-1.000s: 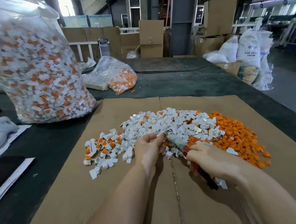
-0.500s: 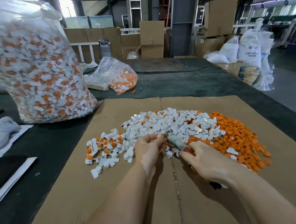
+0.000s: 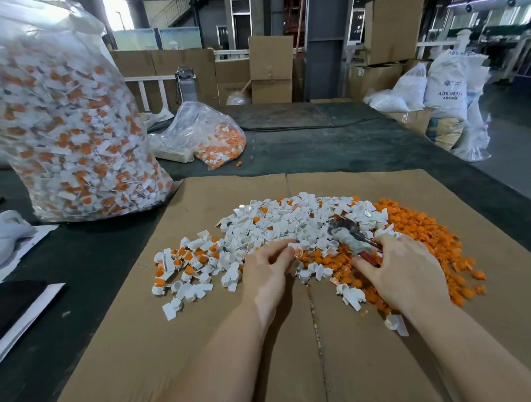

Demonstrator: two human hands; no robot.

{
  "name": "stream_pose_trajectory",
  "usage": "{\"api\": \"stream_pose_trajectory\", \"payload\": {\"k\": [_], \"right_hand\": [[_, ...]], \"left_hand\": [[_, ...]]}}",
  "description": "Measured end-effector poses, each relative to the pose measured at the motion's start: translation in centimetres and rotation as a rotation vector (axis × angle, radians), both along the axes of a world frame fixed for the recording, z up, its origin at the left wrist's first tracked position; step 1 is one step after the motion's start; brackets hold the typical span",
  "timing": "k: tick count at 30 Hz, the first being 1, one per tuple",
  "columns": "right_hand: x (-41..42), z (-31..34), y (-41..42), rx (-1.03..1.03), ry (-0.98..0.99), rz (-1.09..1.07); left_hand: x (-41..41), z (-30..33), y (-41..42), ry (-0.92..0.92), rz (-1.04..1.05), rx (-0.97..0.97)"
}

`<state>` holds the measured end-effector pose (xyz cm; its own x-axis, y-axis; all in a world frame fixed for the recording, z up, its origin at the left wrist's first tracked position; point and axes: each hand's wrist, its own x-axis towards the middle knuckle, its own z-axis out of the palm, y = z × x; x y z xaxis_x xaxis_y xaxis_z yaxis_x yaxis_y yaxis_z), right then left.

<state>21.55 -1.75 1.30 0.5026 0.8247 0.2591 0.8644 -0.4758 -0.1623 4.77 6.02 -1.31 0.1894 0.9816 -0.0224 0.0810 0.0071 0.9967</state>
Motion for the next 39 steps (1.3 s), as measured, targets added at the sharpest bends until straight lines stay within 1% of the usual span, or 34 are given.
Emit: {"api": "stream_pose_trajectory", "payload": {"k": [2, 5, 7, 8, 9, 11, 13, 15, 19, 22, 25, 28, 32, 39], "right_hand": [[0.4, -0.4, 0.3, -0.064, -0.086, -0.017], [0.5, -1.0, 0.4, -0.14, -0.125, -0.06], [-0.1, -1.0, 0.2, -0.131, -0.188, -0.062], [-0.5, -1.0, 0.2, -0.062, -0.207, -0.013], [-1.0, -1.0, 0.3, 0.054, -0.199, 0.086], [-2.5, -1.4, 0.5, 0.286, -0.124, 0.347], [-3.9, -2.0, 0.7, 0.396, -0.047, 0.548], [-4.8, -2.5, 1.0, 0.457, 0.004, 0.633], [-5.1, -3.2, 1.2, 0.508, 0.093, 0.578], [-5.2, -3.5, 1.2, 0.517, 0.147, 0.58], [-5.1, -3.5, 0.9, 0.551, 0.201, 0.548], [-5.0, -3.4, 0.7, 0.578, 0.197, 0.523], [-5.0, -3.4, 0.6, 0.547, 0.185, 0.555], [-5.1, -3.3, 0.6, 0.527, 0.195, 0.548]], "left_hand": [[0.0, -0.1, -0.2, 0.069, -0.025, 0.041], [-0.1, -0.2, -0.3, 0.137, -0.052, 0.073], [-0.1, -0.3, -0.3, 0.178, -0.063, 0.095], [-0.1, -0.3, -0.2, 0.198, -0.071, 0.109], [-0.1, -0.3, -0.2, 0.21, -0.079, 0.125], [0.1, -0.2, -0.2, 0.214, -0.092, 0.155], [0.1, -0.2, -0.3, 0.235, -0.11, 0.195], [-0.1, -0.1, -0.4, 0.236, -0.123, 0.212], [-0.5, -0.2, -0.7, 0.14, -0.171, 0.165], [-0.4, -0.4, -0.9, 0.213, -0.226, 0.242], [-0.3, -0.5, -0.9, 0.214, -0.213, 0.279], [-0.4, -0.4, -1.0, 0.197, -0.194, 0.288], [-0.4, -0.3, -1.2, 0.199, -0.184, 0.312], [-0.1, -0.5, -1.1, 0.309, -0.199, 0.364]]}}
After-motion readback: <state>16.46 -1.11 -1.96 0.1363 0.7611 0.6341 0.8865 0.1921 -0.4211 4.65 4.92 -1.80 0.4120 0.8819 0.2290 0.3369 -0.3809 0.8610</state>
